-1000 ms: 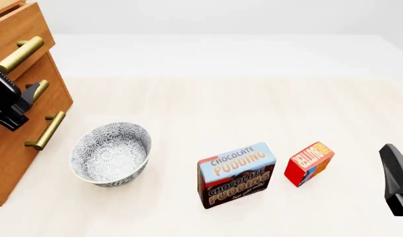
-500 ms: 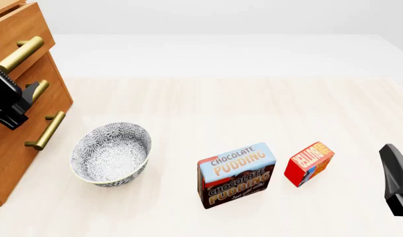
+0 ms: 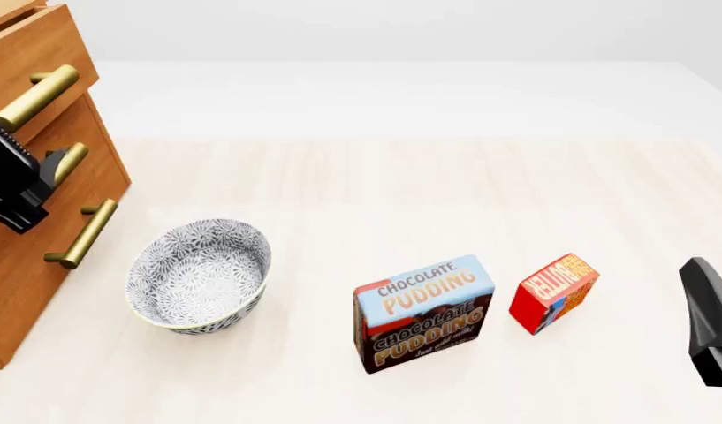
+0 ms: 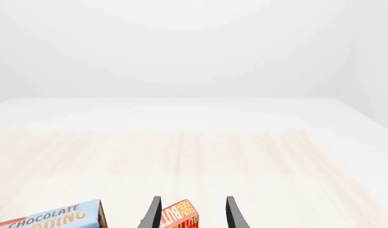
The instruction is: Put the butter at the back in the top drawer of the cabinet and close it.
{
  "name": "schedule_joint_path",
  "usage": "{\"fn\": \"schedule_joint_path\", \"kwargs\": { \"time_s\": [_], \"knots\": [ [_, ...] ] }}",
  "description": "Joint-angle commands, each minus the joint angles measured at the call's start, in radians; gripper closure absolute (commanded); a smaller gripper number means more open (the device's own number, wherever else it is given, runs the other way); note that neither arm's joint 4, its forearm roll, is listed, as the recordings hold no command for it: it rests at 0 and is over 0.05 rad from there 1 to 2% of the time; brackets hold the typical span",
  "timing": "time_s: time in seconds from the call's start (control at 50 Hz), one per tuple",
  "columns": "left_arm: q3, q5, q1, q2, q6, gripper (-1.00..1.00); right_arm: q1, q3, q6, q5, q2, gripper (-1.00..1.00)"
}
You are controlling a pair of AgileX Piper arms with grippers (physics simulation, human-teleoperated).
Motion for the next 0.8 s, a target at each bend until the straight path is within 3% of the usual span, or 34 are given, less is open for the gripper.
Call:
{"fn": "schedule_joint_path", "kwargs": {
  "time_s": [0.02, 0.8],
  "knots": [
    [0.005, -0.010, 0.011, 0.001, 0.001, -1.00, 0.000, 0.000, 0.000, 0.000, 0.000, -1.00],
    [-0.004, -0.054, 0.037, 0.061, -0.008, -1.00, 0.000, 0.000, 0.000, 0.000, 0.000, -1.00]
  ]
}}
